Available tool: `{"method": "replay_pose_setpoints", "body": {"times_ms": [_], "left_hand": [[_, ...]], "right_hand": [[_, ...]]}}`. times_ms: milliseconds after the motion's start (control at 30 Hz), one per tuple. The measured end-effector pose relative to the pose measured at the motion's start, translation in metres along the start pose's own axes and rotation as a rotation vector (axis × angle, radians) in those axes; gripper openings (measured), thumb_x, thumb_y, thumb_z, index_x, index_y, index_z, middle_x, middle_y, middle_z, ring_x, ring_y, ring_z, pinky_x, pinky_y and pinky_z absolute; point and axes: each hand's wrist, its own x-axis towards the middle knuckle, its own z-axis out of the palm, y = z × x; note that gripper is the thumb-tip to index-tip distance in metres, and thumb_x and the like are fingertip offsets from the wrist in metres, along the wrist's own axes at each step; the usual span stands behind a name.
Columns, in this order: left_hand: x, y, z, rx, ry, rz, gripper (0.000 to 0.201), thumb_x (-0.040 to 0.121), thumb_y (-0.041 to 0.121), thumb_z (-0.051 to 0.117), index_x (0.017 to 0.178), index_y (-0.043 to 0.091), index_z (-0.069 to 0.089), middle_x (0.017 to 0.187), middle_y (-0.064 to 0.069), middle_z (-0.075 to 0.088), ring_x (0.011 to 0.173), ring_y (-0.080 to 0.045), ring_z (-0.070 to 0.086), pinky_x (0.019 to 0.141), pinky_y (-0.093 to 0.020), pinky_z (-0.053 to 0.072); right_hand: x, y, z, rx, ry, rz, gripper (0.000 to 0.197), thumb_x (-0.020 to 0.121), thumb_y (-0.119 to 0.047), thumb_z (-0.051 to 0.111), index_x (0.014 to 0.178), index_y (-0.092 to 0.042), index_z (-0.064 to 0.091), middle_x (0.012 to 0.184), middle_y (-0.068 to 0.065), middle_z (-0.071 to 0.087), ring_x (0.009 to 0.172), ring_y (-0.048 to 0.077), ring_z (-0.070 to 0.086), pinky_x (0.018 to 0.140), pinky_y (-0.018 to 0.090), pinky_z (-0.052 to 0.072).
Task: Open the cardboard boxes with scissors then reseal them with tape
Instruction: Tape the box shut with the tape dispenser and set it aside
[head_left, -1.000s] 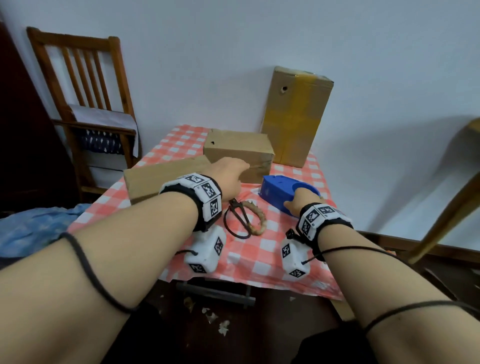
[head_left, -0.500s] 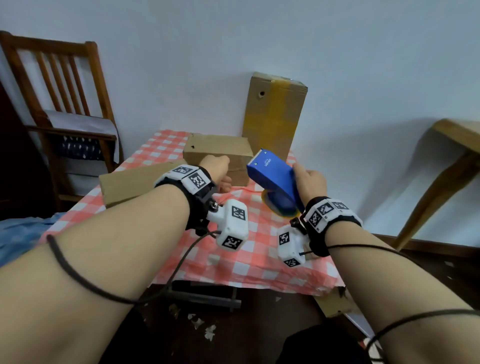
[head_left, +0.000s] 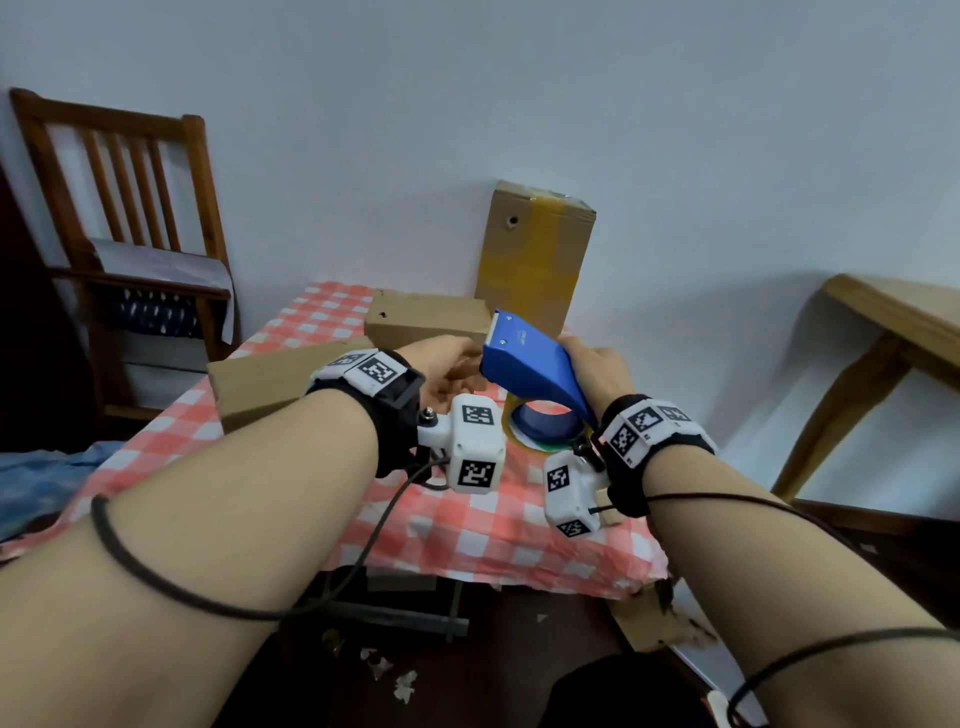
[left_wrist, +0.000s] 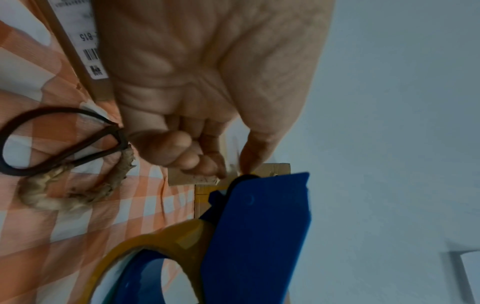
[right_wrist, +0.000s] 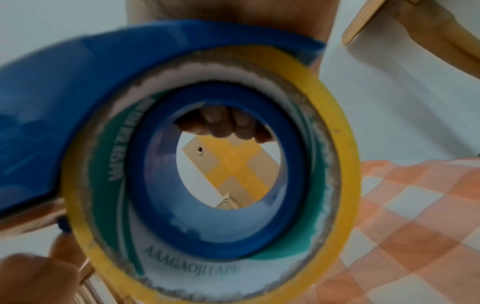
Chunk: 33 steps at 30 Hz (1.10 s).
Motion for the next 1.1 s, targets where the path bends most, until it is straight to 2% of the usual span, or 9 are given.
{"method": "replay_pose_setpoints", "body": {"times_ms": [133,233,467,567,667,767,900,1000,1100], "left_hand": [[-0.003,0.0,-0.002,-0.019,0.003,0.025,0.036,0.093,0.012,0.058,0.061,0.014,0.042,0.065,-0.002,0.04,0.051,-0.011,0.034,0.036,-0.013,0.034],[-0.006,0.004,-0.005,-0.034,0.047,0.073,0.029,0.09,0.004,0.062,0.064,0.008,0.049,0.063,-0.004,0.046,0.057,-0.011,0.04,0.042,-0.018,0.034],[-0.016,0.011,-0.01,0.096,0.121,0.181,0.033,0.087,-0.005,0.061,0.056,0.002,0.055,0.041,-0.005,0.056,0.034,-0.009,0.043,0.035,-0.015,0.028],[-0.018,0.015,-0.011,0.179,0.187,0.282,0.007,0.083,-0.005,0.068,0.09,-0.003,0.067,0.059,-0.011,0.065,0.049,-0.015,0.055,0.037,-0.016,0.037],[-0.018,0.018,-0.009,0.21,0.24,0.326,0.029,0.086,-0.008,0.062,0.115,-0.007,0.063,0.081,-0.018,0.066,0.031,-0.006,0.051,0.039,-0.013,0.043],[-0.019,0.022,-0.006,0.231,0.282,0.362,0.028,0.089,-0.01,0.057,0.116,-0.007,0.063,0.079,-0.014,0.062,0.025,-0.005,0.045,0.036,-0.012,0.044],[-0.021,0.026,-0.008,0.208,0.306,0.383,0.029,0.087,-0.012,0.06,0.116,-0.009,0.062,0.087,-0.017,0.066,0.038,-0.015,0.056,0.036,-0.014,0.046],[-0.018,0.031,-0.013,0.236,0.338,0.401,0.03,0.084,-0.012,0.064,0.113,-0.006,0.062,0.065,-0.01,0.062,0.026,-0.007,0.048,0.033,-0.013,0.04],[-0.017,0.04,-0.025,0.257,0.373,0.435,0.034,0.079,-0.007,0.072,0.111,-0.003,0.064,0.065,-0.01,0.063,0.027,-0.004,0.05,0.032,-0.012,0.036]], "right_hand": [[-0.001,-0.005,0.0,-0.05,-0.006,-0.032,0.04,0.09,-0.038,0.051,0.104,-0.002,0.06,0.072,0.006,0.057,0.06,0.019,0.051,0.054,0.029,0.037],[-0.002,-0.008,0.0,-0.076,-0.015,-0.052,0.042,0.09,-0.037,0.05,0.108,0.0,0.059,0.075,0.008,0.057,0.062,0.02,0.051,0.056,0.029,0.038],[-0.001,-0.011,-0.004,-0.146,-0.024,-0.088,0.03,0.09,-0.034,0.048,0.09,-0.005,0.055,0.069,0.006,0.053,0.063,0.022,0.05,0.062,0.03,0.038],[0.0,-0.012,-0.004,-0.183,-0.015,-0.113,0.033,0.091,-0.033,0.047,0.071,-0.008,0.05,0.076,0.005,0.05,0.057,0.019,0.046,0.061,0.03,0.035],[-0.001,-0.015,-0.004,-0.232,-0.012,-0.145,0.04,0.091,-0.032,0.046,0.058,-0.012,0.037,0.061,0.005,0.039,0.053,0.02,0.036,0.054,0.03,0.029],[-0.003,-0.019,-0.005,-0.277,-0.018,-0.173,0.046,0.092,-0.029,0.045,0.052,-0.013,0.03,0.053,0.004,0.029,0.05,0.02,0.028,0.051,0.03,0.023],[-0.005,-0.021,-0.008,-0.322,-0.015,-0.22,0.049,0.094,-0.027,0.042,0.05,-0.013,0.027,0.05,0.003,0.026,0.048,0.019,0.025,0.049,0.029,0.022],[-0.003,-0.024,-0.012,-0.343,0.002,-0.256,0.05,0.095,-0.027,0.041,0.049,-0.012,0.029,0.049,0.003,0.029,0.048,0.019,0.027,0.05,0.029,0.023],[0.002,-0.023,-0.017,-0.399,0.009,-0.268,0.05,0.096,-0.03,0.039,0.05,-0.012,0.031,0.05,0.004,0.033,0.048,0.02,0.03,0.05,0.03,0.026]]}}
